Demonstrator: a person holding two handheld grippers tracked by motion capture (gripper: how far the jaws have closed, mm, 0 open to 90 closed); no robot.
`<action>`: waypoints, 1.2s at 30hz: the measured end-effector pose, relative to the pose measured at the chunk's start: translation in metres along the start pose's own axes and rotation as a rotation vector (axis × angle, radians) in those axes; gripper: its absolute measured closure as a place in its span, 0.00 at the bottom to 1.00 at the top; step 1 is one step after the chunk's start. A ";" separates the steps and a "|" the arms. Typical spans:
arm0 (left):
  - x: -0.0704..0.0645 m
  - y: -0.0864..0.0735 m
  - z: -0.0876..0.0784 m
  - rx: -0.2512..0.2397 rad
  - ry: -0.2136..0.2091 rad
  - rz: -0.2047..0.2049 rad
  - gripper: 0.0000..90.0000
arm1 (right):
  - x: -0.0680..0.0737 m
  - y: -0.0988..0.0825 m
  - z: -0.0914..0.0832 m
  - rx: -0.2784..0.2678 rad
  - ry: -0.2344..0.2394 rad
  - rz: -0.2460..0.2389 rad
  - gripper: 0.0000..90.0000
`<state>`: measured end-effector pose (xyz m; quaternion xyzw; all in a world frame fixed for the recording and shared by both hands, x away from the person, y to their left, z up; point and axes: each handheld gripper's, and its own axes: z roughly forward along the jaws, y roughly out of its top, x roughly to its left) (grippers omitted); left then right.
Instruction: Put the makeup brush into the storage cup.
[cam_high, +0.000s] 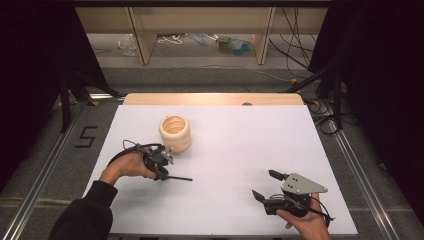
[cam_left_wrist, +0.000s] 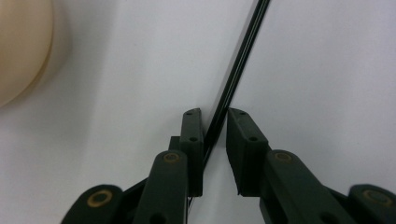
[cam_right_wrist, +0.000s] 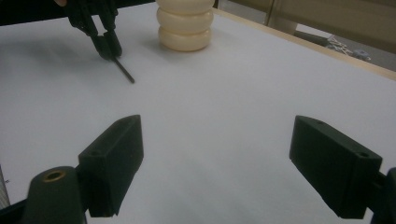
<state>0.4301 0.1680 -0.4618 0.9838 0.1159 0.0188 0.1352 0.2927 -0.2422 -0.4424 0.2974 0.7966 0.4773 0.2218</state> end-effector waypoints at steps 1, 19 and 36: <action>0.000 0.000 0.000 0.002 0.000 -0.002 0.86 | 0.000 0.000 0.002 -0.020 0.004 -0.004 0.21; -0.005 0.010 0.001 0.064 0.019 -0.051 0.94 | 0.001 0.000 0.003 -0.015 0.006 -0.011 0.21; -0.006 0.008 0.000 0.056 0.012 -0.099 0.95 | 0.003 0.001 0.004 -0.015 0.027 -0.017 0.21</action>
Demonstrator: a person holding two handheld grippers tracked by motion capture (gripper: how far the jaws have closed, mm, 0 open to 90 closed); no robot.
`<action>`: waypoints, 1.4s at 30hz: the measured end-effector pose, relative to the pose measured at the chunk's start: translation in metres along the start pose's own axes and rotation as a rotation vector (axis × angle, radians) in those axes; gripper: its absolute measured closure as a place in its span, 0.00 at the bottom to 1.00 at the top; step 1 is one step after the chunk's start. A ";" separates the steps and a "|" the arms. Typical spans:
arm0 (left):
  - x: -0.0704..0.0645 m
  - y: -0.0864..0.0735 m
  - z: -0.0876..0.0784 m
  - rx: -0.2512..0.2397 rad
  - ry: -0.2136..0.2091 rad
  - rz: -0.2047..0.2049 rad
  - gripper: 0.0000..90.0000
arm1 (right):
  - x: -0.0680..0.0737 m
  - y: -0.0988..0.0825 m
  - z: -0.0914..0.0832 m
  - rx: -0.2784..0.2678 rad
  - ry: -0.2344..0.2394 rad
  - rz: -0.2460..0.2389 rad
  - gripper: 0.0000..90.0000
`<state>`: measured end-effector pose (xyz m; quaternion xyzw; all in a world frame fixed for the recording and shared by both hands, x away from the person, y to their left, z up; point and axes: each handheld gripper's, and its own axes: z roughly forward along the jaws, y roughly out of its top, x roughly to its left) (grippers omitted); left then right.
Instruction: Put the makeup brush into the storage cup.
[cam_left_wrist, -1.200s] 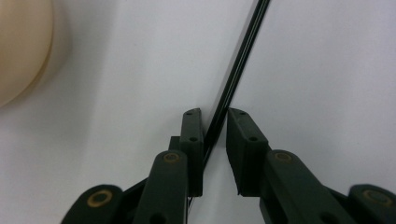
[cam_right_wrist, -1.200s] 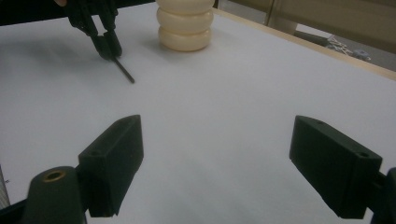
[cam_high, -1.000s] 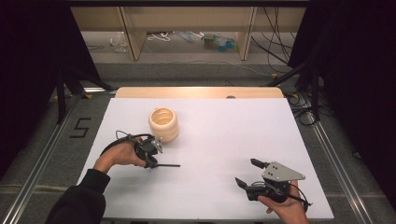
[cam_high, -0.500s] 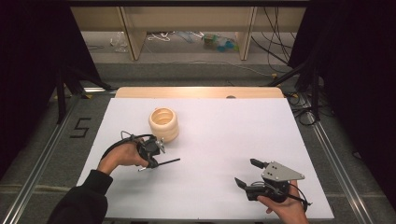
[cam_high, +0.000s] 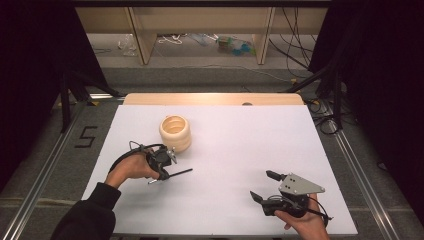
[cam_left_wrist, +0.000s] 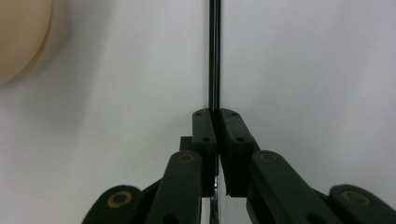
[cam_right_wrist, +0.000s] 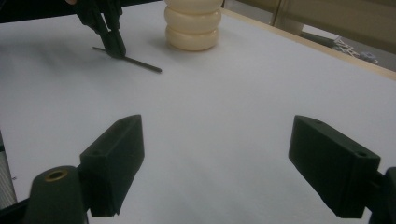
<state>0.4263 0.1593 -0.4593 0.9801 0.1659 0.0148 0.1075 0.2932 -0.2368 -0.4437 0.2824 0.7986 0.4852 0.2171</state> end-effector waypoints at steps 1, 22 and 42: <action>-0.003 -0.001 -0.001 -0.004 -0.020 -0.043 0.95 | 0.000 0.000 0.000 0.000 -0.002 -0.003 0.21; -0.050 0.036 -0.034 -0.150 -0.053 0.074 0.95 | 0.014 0.008 0.011 -0.022 0.039 -0.057 0.21; -0.075 0.058 -0.026 -0.132 -0.072 0.124 0.95 | 0.051 0.027 0.051 0.021 0.087 -0.331 0.22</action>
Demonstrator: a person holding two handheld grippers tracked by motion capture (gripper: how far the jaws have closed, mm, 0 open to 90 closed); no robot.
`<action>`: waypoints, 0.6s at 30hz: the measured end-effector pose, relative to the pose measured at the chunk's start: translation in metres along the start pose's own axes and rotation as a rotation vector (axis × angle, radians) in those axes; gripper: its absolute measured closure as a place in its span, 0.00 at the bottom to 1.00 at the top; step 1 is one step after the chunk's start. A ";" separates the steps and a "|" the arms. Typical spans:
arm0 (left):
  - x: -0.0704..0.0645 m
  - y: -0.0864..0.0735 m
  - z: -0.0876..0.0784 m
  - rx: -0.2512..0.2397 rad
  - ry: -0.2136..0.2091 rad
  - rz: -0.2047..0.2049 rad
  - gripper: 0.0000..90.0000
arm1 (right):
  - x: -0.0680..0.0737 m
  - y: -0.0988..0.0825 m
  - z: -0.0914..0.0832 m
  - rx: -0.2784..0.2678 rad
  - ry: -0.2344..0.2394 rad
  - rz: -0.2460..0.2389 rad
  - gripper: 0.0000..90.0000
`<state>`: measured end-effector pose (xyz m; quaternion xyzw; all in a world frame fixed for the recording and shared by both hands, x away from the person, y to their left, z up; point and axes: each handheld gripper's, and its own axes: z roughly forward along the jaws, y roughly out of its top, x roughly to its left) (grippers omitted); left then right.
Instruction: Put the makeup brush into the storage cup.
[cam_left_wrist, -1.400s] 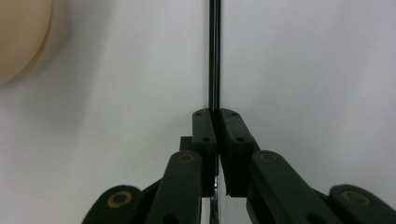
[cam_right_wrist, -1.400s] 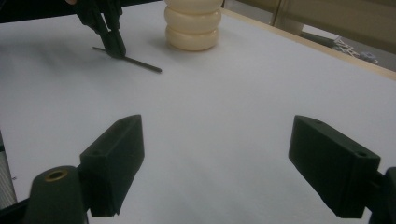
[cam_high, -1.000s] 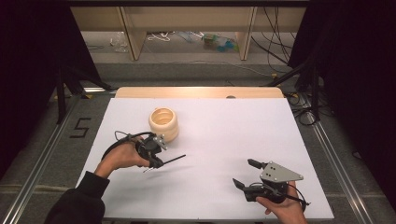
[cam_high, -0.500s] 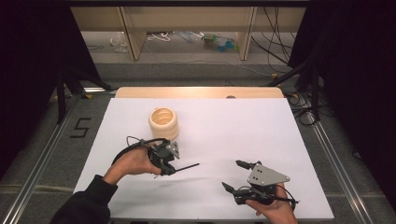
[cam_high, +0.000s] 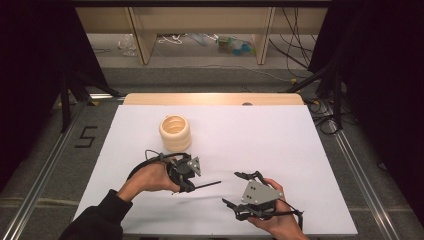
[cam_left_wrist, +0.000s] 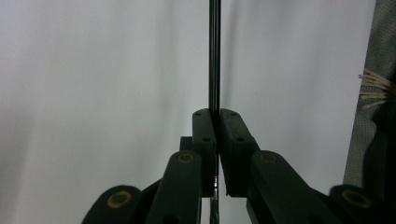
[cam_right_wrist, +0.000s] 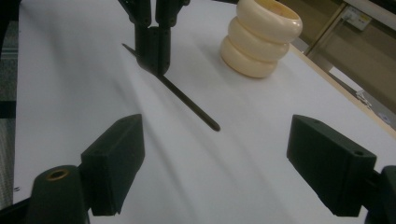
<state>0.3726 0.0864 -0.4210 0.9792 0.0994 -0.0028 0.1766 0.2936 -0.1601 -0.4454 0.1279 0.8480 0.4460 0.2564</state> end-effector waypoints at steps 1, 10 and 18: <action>-0.001 0.001 0.000 0.004 -0.006 0.002 0.95 | 0.000 0.000 0.000 0.000 0.000 0.000 0.22; -0.006 0.006 0.000 -0.001 -0.004 0.005 0.95 | 0.012 0.012 0.021 0.054 0.008 -0.164 0.24; -0.007 0.009 0.003 0.013 -0.018 0.029 0.95 | 0.020 0.017 0.031 0.097 0.010 -0.303 0.30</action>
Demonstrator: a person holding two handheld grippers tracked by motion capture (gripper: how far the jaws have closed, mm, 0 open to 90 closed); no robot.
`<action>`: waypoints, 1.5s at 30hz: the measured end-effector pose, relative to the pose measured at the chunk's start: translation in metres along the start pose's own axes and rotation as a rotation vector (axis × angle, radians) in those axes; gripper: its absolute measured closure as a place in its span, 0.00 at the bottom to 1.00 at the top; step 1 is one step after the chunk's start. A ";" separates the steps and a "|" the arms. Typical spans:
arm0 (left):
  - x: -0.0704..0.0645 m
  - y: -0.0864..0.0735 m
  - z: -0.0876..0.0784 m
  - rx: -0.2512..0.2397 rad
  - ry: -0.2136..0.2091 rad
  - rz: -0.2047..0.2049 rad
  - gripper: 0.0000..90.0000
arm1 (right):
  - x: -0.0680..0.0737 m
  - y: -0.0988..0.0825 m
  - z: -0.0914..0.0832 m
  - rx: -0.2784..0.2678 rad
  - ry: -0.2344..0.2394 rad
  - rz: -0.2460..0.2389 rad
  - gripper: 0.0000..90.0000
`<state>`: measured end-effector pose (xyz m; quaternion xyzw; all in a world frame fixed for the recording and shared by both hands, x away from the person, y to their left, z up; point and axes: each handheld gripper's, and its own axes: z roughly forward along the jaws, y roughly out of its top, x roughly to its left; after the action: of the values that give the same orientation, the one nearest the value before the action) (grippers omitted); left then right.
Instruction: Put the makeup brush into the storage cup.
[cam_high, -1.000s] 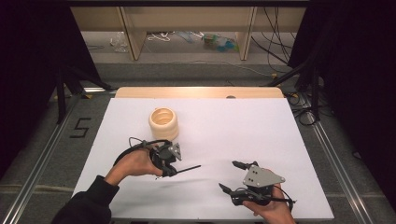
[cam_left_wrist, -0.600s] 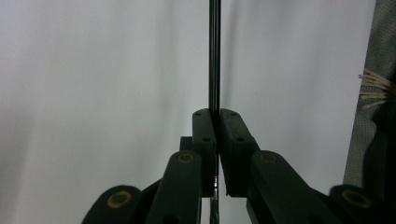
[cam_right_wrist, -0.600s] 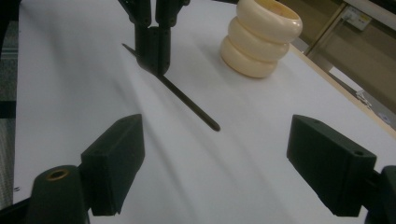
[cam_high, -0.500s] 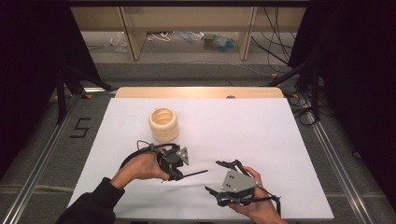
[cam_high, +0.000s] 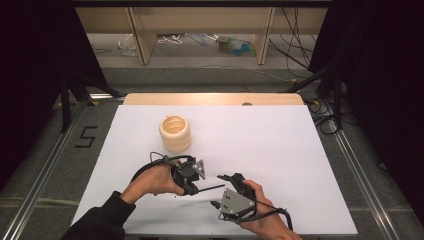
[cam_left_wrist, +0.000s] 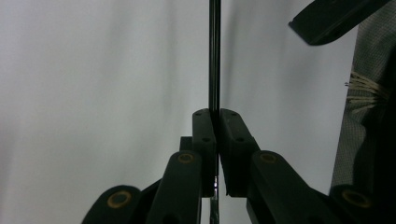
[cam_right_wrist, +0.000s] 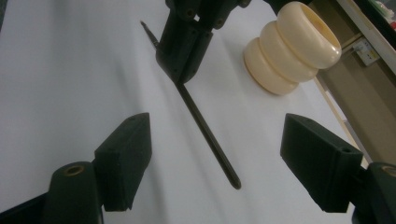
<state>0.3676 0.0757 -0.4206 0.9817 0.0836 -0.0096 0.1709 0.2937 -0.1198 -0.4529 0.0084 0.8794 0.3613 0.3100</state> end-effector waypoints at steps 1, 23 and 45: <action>-0.001 0.000 0.000 0.000 -0.001 -0.005 0.95 | 0.001 0.001 0.001 0.003 0.002 -0.008 0.31; -0.005 0.005 -0.001 0.016 -0.007 -0.017 0.95 | 0.006 0.009 0.018 0.083 -0.009 -0.231 0.53; -0.005 0.004 -0.003 0.018 -0.014 -0.017 0.95 | 0.015 0.019 0.029 0.145 -0.030 -0.331 0.73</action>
<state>0.3631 0.0718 -0.4165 0.9824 0.0906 -0.0188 0.1623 0.2943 -0.0839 -0.4650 -0.1089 0.8878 0.2408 0.3768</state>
